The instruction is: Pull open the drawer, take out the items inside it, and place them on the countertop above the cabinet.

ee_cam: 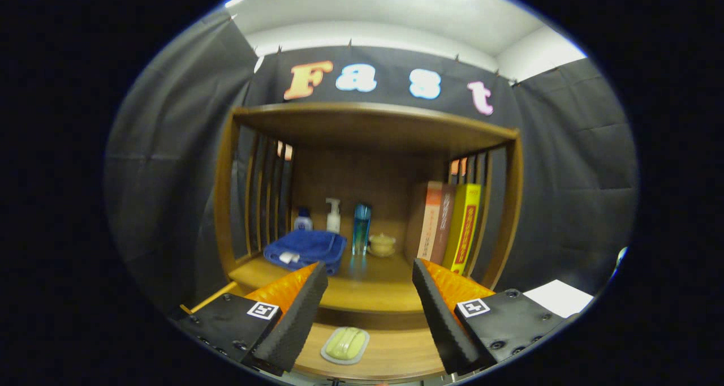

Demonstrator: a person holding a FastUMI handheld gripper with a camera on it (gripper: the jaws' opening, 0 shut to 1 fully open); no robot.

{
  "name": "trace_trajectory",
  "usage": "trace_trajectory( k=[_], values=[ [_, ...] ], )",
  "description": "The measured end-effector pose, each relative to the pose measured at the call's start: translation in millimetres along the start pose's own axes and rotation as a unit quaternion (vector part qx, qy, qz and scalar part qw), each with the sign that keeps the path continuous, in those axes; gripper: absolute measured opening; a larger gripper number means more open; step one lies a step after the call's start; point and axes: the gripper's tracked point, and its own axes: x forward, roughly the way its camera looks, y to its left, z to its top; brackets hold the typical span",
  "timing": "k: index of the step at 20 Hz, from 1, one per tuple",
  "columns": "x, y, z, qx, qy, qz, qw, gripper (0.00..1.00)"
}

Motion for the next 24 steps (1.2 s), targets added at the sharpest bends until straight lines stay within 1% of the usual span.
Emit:
trace_trajectory(
  k=[2, 4, 5, 11, 14, 17, 19, 20, 22, 24],
  values=[
    [28.1, 23.9, -62.9, 0.022, 0.096, 0.025, 0.995, 0.99],
    [43.6, 35.3, -113.4, 0.029, 0.171, 0.029, 0.984, 0.99],
    [48.1, 37.9, -132.7, 0.027, 0.197, 0.024, 0.980, 0.99],
    [53.8, 52.4, -205.7, 0.032, 0.294, 0.016, 0.955, 0.99],
    [53.0, 49.6, -231.5, 0.021, 0.330, 0.008, 0.944, 0.96],
    [48.3, 52.8, -244.0, 0.026, 0.348, 0.010, 0.937, 0.79],
    [46.7, 47.3, -251.5, 0.022, 0.355, 0.001, 0.935, 0.55],
    [45.4, 45.6, -251.7, 0.022, 0.356, 0.001, 0.934, 0.41],
    [46.2, 41.8, -251.7, 0.031, 0.353, -0.004, 0.935, 0.32],
    [45.6, 43.7, -249.7, 0.043, 0.349, 0.004, 0.936, 0.22]
  ],
)
